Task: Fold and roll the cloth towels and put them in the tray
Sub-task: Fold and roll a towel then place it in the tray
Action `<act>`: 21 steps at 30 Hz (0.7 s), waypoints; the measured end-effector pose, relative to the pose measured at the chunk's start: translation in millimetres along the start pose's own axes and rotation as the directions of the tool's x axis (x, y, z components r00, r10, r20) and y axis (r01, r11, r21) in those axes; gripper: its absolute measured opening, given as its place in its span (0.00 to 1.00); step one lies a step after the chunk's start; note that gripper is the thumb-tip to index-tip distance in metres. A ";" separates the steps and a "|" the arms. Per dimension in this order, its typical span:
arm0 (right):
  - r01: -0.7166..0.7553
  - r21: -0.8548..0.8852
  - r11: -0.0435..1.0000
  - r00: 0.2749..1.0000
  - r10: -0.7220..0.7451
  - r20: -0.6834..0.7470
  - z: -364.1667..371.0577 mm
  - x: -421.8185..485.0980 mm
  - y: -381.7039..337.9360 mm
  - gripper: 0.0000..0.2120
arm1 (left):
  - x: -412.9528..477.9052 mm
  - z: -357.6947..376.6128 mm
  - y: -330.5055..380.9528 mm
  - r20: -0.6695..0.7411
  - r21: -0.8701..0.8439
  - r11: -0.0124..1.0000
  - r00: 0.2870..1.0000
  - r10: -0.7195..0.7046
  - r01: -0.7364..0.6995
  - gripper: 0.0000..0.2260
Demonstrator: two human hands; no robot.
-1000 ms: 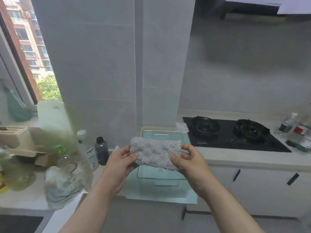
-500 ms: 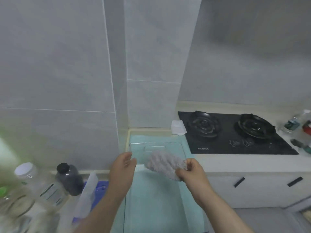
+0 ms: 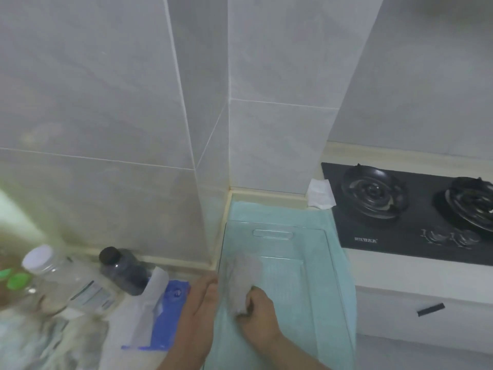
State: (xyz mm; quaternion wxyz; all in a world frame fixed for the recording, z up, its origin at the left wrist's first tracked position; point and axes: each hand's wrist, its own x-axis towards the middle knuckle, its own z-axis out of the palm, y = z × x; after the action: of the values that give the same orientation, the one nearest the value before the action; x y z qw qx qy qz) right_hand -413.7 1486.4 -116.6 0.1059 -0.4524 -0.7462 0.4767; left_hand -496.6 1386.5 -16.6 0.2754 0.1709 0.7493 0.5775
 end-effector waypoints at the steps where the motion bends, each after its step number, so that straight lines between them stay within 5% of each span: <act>1: -0.016 0.004 1.000 1.000 0.016 0.023 -0.5 2.6 -3.1 0.07 | 0.3 -1.5 0.9 0.013 -0.020 1.000 1.000 0.007 -0.007 0.11; 5: -0.225 0.111 0.968 0.974 0.225 0.012 -15.9 15.9 -23.3 0.12 | 4.1 -8.2 -6.1 0.054 -0.078 0.996 0.998 -0.029 0.033 0.12; 9: -0.251 0.015 0.968 0.962 0.251 -0.110 -21.6 32.4 -34.3 0.05 | 8.4 -9.1 -5.3 0.082 -0.161 0.978 0.989 -0.121 0.133 0.14; 12: -0.194 0.206 0.959 0.981 0.189 0.045 -18.9 38.0 -43.3 0.12 | 10.8 -10.3 -1.2 0.170 -0.225 0.945 0.965 -0.202 0.237 0.15; 17: -0.451 0.414 0.791 0.883 0.327 0.337 2.5 59.8 -44.2 0.16 | 13.0 -18.7 6.1 0.282 -0.217 0.933 0.934 -0.220 0.286 0.10; 21: -0.506 0.498 0.705 0.861 0.370 0.350 10.6 65.6 -36.0 0.15 | 8.2 -22.9 23.1 0.394 -0.153 0.968 0.910 -0.127 0.201 0.18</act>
State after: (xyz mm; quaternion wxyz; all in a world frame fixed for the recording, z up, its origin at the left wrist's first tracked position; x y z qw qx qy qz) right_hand -477.9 1525.9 -111.0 0.0354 -0.5074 -0.4441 0.7376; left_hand -518.5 1379.9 7.9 0.4784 0.1890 0.6345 0.5770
